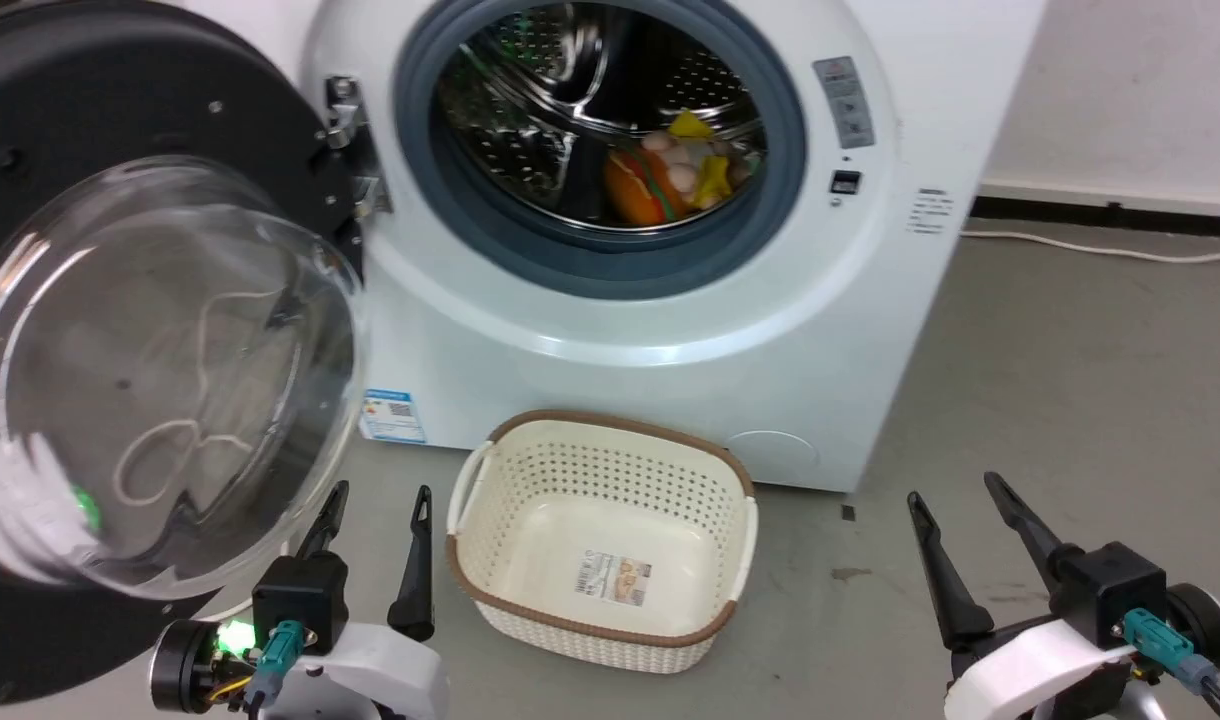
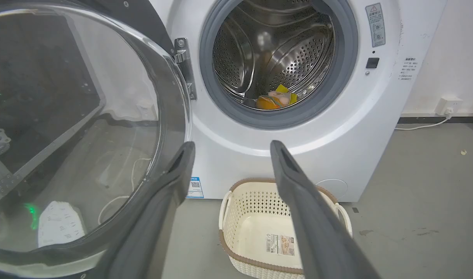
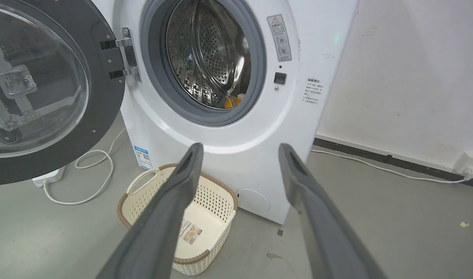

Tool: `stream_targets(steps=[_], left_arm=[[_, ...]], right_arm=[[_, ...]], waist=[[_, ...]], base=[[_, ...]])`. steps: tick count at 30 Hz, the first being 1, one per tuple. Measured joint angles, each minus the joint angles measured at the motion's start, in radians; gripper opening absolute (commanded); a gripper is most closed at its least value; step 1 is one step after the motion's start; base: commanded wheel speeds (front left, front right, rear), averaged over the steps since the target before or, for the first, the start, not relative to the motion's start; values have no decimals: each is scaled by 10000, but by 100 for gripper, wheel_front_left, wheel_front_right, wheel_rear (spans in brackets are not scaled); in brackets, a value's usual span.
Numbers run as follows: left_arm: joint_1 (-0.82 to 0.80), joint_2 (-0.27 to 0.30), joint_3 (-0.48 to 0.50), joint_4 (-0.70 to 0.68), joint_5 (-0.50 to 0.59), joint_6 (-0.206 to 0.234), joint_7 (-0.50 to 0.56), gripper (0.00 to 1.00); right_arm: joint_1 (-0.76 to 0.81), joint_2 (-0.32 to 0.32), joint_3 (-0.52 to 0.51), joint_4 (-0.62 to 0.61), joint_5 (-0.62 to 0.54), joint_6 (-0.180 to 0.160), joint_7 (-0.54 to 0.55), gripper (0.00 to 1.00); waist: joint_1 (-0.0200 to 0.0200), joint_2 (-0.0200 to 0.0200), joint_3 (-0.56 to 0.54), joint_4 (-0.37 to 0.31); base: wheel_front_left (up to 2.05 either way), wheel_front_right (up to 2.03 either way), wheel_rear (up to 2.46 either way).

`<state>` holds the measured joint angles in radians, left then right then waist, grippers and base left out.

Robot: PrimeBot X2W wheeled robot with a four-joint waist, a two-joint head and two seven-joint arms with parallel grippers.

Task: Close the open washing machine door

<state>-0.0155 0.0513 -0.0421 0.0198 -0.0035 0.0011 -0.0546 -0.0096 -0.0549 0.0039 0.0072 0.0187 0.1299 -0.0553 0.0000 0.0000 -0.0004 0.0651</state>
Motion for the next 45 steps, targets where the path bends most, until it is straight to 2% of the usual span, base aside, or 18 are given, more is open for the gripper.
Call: stream_targets(steps=[14,27,45], left_arm=[[74,21,-40,-63,-75,151,-272,100],[458,17,-46,-445,-100,489,-546,100],[692,19,-238,-654,-86,708,-976,100]], right_arm=[[33,-121,537,205,0,0,-174,100],[-457,-504,1450,709,280,0,-428,100],[-559,-708,1992,1114,433,0,-897,100]], waist=[[0,0,-1,1141],[0,0,92,1754],[0,0,83,2615]], base=[[0,0,0],[-10,-10,-10],[-3,-3,-3]])
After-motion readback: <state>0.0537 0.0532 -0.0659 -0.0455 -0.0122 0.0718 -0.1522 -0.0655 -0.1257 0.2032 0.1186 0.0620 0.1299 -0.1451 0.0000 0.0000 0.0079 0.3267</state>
